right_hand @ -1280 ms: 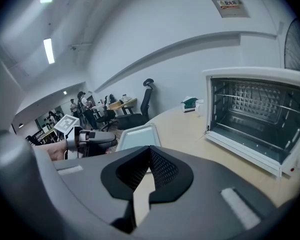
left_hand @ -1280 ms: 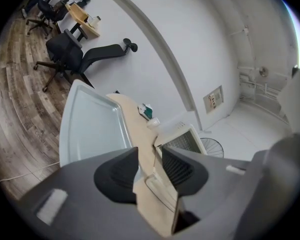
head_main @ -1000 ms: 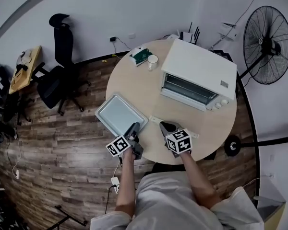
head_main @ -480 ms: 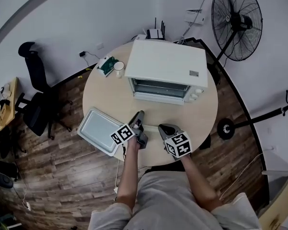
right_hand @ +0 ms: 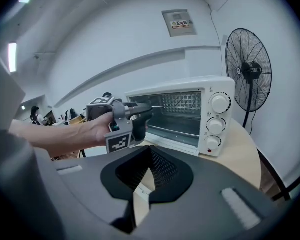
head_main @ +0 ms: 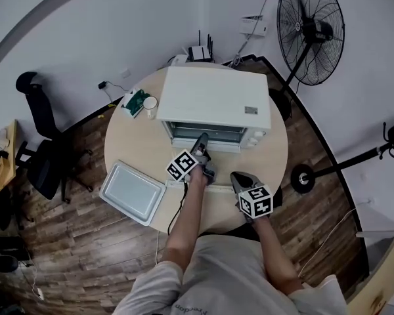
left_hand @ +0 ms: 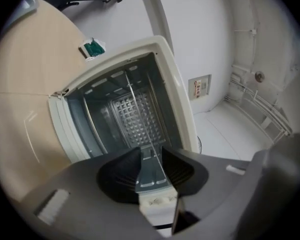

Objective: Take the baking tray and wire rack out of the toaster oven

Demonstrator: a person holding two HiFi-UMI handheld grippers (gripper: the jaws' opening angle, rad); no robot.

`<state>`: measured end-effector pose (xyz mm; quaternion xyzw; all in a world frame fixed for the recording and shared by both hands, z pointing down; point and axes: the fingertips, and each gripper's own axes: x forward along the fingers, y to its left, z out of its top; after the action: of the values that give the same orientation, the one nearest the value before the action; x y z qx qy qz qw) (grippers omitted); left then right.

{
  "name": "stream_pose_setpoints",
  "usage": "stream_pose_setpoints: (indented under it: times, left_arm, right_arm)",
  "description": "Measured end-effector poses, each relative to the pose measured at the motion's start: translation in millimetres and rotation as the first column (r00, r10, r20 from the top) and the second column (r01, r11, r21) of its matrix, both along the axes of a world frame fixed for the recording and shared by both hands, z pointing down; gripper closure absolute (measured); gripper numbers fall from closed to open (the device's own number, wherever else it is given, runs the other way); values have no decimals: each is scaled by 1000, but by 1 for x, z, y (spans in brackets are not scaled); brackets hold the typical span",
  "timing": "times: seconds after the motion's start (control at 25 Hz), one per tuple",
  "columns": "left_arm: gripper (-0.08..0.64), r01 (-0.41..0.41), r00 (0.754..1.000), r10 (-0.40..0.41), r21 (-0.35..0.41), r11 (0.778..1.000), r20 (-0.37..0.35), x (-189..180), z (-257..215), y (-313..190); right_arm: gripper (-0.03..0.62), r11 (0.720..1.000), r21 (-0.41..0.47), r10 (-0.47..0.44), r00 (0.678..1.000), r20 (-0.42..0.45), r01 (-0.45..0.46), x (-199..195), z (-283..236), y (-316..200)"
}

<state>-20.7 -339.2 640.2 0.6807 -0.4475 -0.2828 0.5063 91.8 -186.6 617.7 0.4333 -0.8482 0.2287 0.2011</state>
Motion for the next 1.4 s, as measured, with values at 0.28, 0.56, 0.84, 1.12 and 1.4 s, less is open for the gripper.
stream_pose_setpoints:
  times: [0.28, 0.56, 0.84, 1.12, 1.4]
  left_arm:
    - [403, 123, 985, -123, -11, 992, -120, 8, 4, -46]
    - [403, 237, 955, -227, 28, 971, -191, 1, 0, -80]
    - [458, 295, 933, -288, 0, 956, -217, 5, 7, -97]
    - [500, 301, 927, -295, -12, 954, -233, 7, 3, -96]
    - [502, 299, 920, -296, -27, 954, -257, 3, 2, -68]
  right_arm:
    - [597, 1000, -9, 29, 999, -32, -29, 30, -5, -12]
    - [597, 993, -67, 96, 995, -40, -98, 65, 18, -14]
    - [597, 987, -70, 144, 989, -30, -146, 83, 18, -18]
    - [597, 987, -67, 145, 989, -21, -146, 82, 17, -14]
    - [597, 991, -49, 127, 992, -11, -127, 73, 12, -9]
